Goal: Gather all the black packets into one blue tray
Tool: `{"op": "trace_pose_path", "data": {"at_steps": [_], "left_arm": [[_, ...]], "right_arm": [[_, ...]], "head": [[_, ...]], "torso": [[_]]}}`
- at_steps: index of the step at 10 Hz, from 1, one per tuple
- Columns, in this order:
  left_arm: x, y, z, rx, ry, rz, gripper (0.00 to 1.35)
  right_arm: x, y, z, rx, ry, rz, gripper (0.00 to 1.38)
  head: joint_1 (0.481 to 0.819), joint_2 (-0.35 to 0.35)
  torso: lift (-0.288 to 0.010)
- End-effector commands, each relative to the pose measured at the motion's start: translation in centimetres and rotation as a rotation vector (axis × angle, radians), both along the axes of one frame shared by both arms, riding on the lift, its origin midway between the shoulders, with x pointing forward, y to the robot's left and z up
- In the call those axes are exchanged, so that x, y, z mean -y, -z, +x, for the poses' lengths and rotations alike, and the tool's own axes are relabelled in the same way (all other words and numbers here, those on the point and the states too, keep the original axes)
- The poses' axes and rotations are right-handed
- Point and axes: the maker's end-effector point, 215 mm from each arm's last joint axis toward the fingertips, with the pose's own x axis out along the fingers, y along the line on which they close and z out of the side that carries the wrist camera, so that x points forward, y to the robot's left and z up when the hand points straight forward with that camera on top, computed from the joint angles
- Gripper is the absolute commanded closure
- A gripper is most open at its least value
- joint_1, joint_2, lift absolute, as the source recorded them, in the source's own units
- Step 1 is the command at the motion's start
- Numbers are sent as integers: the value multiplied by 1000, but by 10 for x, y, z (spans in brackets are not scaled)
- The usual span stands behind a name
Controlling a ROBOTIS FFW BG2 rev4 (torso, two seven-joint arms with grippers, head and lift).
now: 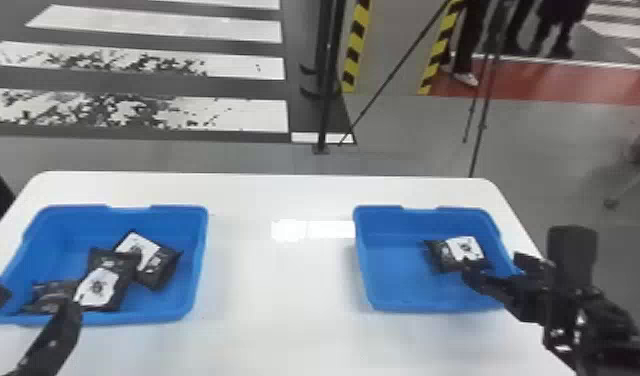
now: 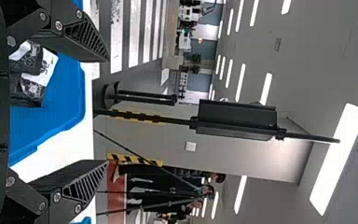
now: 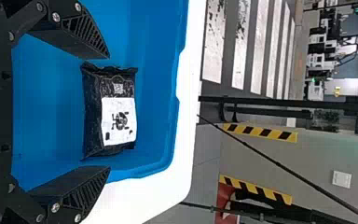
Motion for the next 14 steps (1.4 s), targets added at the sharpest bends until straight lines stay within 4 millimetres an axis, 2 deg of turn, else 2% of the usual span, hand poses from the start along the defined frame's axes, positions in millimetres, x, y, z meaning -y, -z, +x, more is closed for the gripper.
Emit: {"op": "trace_pose_path", "data": {"at_steps": [1,5,8,10,12,13,14], "left_arm": [[5,4,3,-12,12,-15,275],[12,16,7,-44,40,-37,275],[14,20,9,-56,48,-49,275],[17,24,10,-67,59,-59,280],[23,27,14,-68,78,-68,289],[26,26,16,-65,86,-77,292],[26,27,17,-67,86,-78,295]], "right_arm": [[8,8,12,-38,0,-20,180],[-14,34,33,-127,-66,20,180],[-4,45,47,-156,-62,18,180],[-1,57,50,-189,-55,36,180],[2,69,63,-223,-51,47,183],[5,79,67,-249,-49,61,231],[6,87,67,-268,-47,72,498]], "head": [[695,-152],[695,-160],[695,-147],[695,-155],[695,-164],[695,-165],[695,-172]], "torso": [[-110],[-110],[-110],[-110],[-110],[-110],[-110]]}}
